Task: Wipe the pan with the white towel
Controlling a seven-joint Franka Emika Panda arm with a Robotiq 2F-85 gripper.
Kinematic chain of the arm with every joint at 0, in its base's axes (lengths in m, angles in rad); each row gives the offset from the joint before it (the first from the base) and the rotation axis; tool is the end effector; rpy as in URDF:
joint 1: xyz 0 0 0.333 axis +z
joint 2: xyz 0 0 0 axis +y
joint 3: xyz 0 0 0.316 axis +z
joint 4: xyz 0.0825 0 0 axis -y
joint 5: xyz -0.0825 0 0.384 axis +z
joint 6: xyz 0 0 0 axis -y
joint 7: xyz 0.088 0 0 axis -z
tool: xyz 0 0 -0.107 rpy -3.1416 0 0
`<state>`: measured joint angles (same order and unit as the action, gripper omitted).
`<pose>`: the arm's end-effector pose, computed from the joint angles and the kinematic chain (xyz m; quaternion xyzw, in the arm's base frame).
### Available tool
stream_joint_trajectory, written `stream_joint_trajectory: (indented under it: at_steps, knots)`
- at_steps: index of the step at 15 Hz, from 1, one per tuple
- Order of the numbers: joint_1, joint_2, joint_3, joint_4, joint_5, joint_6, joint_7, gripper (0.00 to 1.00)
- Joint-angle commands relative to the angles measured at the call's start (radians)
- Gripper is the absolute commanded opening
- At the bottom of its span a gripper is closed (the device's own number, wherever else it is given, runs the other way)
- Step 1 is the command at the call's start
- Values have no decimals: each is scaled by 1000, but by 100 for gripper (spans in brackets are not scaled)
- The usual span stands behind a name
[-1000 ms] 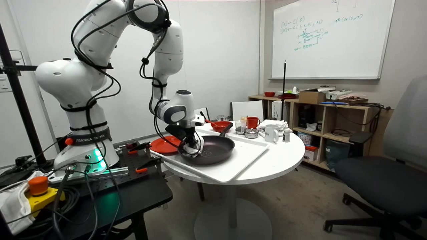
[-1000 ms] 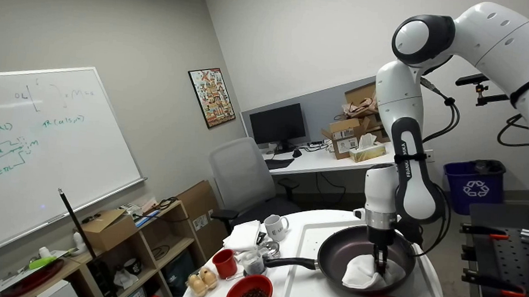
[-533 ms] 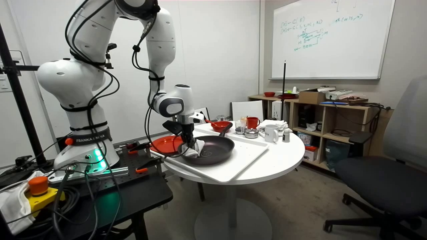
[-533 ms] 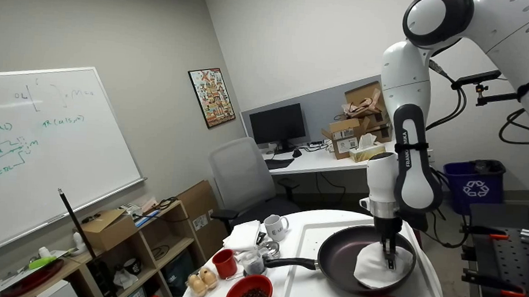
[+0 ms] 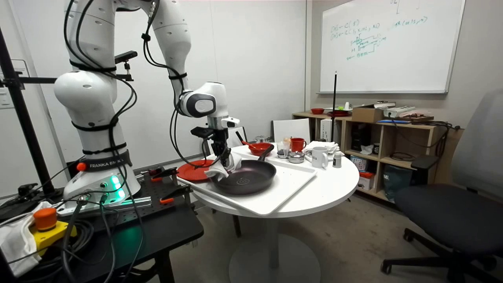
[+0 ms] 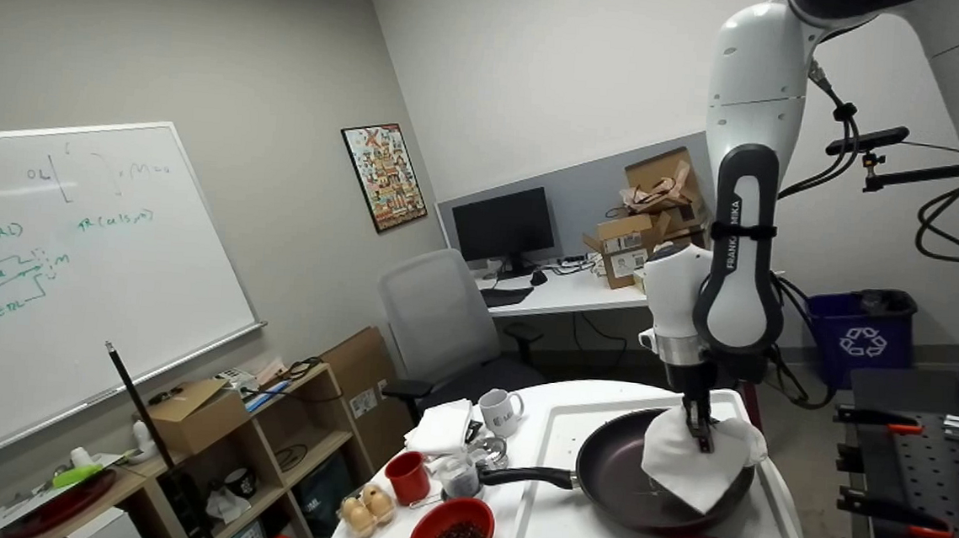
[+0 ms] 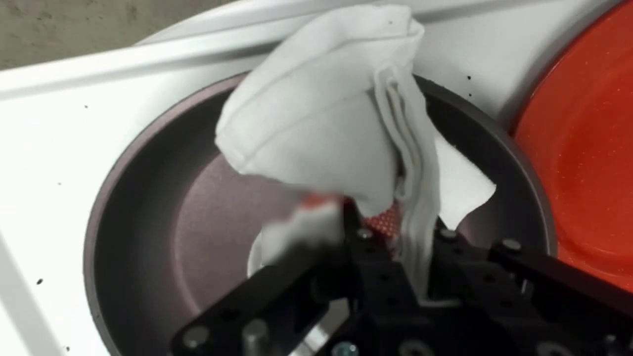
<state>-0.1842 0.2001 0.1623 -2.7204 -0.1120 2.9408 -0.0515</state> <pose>0.3987 0.0026 0.1658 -0.9976 -0.0677 -0.0124 0.0038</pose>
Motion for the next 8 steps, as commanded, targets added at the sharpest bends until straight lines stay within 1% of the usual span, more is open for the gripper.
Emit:
stream_joint_trajectory:
  at_steps: [1, 3, 5, 6, 7, 8]
  knots:
    - [125, -128, -95, -48, -36, -35, 43, 4]
    - [166, -145, -126, -49, -85, 4, 61, 4]
    - [192, -134, -136, -38, -121, 37, 70, 4]
    - [198, -122, -128, -34, -113, 61, 49, 4]
    - [184, -103, -100, -30, -112, 95, 34, 4]
    - [195, -92, -105, -26, -140, 121, 37, 4]
